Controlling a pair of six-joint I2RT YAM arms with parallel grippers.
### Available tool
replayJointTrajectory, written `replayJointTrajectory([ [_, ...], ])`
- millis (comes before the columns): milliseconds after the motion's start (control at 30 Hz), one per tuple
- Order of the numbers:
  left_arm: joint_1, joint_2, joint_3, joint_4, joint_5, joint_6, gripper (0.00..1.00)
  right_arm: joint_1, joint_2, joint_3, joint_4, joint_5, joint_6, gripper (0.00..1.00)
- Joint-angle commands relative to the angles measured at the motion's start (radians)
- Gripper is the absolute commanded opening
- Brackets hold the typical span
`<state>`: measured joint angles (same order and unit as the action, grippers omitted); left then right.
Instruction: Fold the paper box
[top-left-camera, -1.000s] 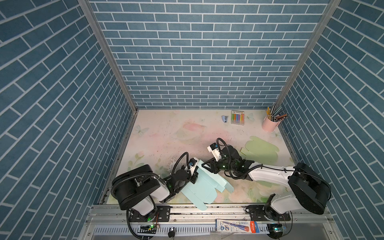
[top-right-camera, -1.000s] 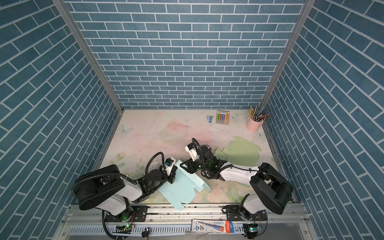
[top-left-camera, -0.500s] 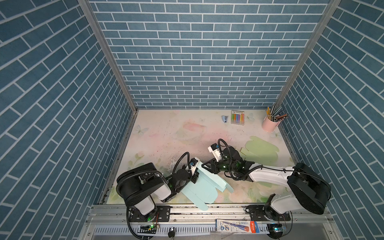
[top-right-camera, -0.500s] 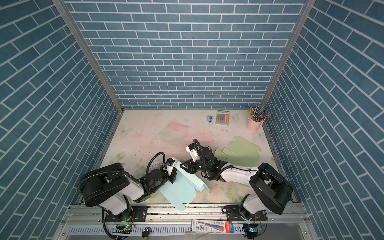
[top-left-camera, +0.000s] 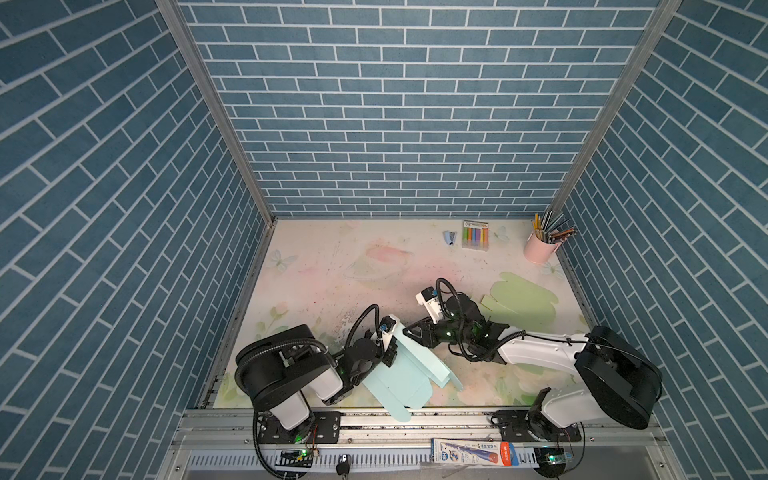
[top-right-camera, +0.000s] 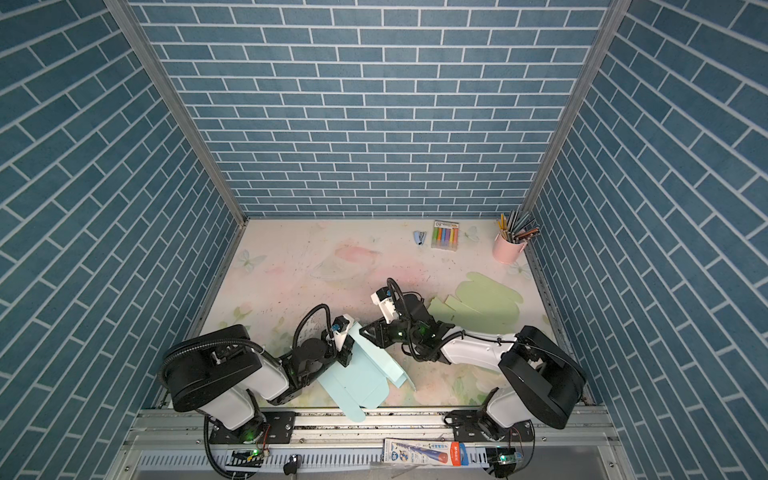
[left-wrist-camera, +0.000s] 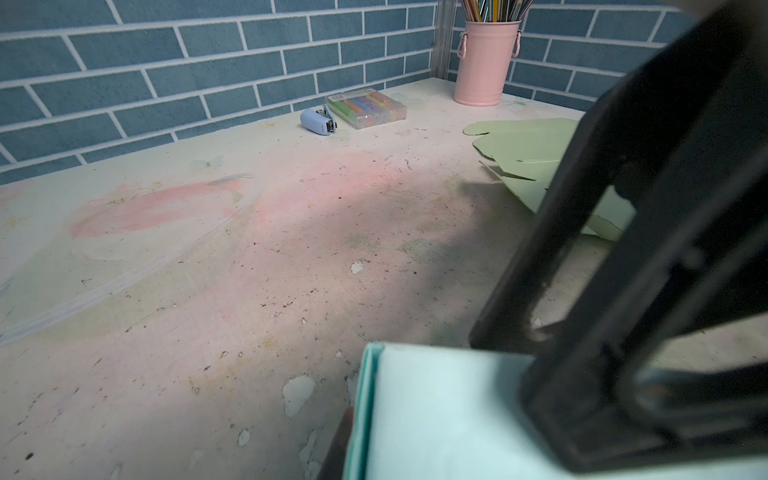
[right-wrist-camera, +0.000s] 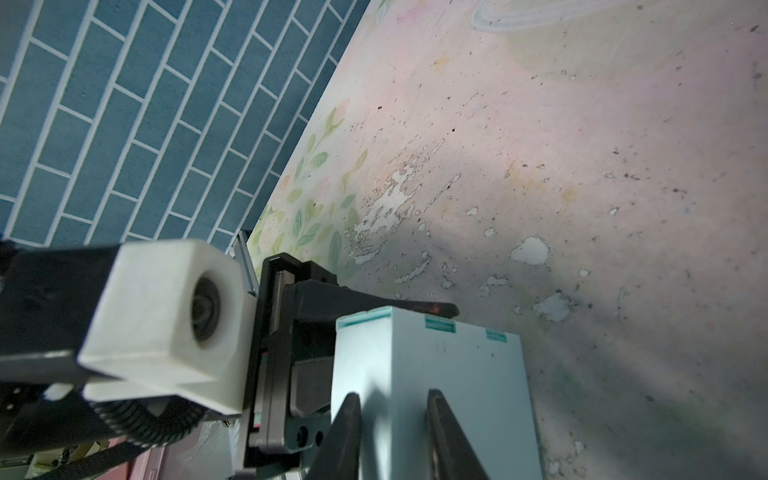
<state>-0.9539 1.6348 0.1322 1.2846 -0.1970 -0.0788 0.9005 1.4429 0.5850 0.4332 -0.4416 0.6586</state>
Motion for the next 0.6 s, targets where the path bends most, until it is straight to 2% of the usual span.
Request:
replayJointTrajectory([
  [0, 0.001, 0.017, -0.009, 0.030, -0.004, -0.006, 0.18, 0.010, -0.015, -0.020, -0.007, -0.007, 0.027, 0.28],
  [300, 0.000, 0.075, 0.006, 0.045, -0.009, 0.000, 0.15, 0.009, -0.031, -0.028, -0.024, 0.038, 0.030, 0.26],
  [567, 0.002, 0.089, 0.014, 0.054, -0.004, -0.001, 0.06, 0.008, -0.019, -0.030, -0.020, 0.037, 0.030, 0.26],
])
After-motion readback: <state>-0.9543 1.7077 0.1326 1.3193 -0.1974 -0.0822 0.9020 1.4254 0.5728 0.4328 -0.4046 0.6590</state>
